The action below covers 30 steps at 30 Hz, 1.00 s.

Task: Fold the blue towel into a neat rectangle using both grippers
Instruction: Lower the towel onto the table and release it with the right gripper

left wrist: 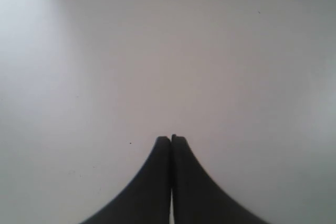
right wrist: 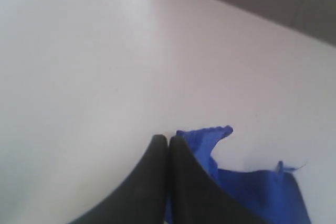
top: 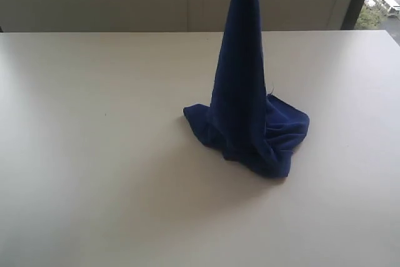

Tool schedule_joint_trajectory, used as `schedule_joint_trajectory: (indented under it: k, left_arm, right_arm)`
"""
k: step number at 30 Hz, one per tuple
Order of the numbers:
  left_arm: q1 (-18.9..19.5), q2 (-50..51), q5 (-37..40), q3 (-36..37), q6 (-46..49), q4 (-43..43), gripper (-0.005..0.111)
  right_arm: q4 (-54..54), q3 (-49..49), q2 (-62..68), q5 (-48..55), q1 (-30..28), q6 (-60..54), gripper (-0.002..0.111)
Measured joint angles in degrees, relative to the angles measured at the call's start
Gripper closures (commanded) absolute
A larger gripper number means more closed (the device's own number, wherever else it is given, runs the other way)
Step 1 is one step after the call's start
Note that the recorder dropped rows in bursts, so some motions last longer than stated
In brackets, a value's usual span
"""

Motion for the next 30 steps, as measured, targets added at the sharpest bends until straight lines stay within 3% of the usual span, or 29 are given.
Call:
schedule_joint_trajectory:
  k: [6,14,16,19,21,25,30]
  left_arm:
    - [0.0,0.0,0.0,0.0,0.0,0.0,0.107]
    - [0.0,0.0,0.0,0.0,0.0,0.0,0.107]
    - [0.0,0.0,0.0,0.0,0.0,0.0,0.107]
    - [0.0,0.0,0.0,0.0,0.0,0.0,0.107]
    - [0.0,0.0,0.0,0.0,0.0,0.0,0.107]
    - [0.0,0.0,0.0,0.0,0.0,0.0,0.107]
    - [0.0,0.0,0.0,0.0,0.0,0.0,0.107]
  right_arm:
    - [8.04,7.0,1.3,3.52,0.14,-0.85,0.108]
    - [17.05,18.23,7.96,-11.67,9.22,-8.02,0.107]
    - [17.29,19.08,9.45,-16.31,11.33,-8.38,0.098]
    - [17.42,19.93,13.65,-24.76,16.04,-9.06,0.07]
    - [17.42,19.93,14.58,-26.29,17.41,-11.01,0.059]
    - [12.17,19.96,10.33,-27.02,17.06,-12.21,0.057]
    - [1.59,19.96,3.29,-25.52,12.01,-8.89,0.06]
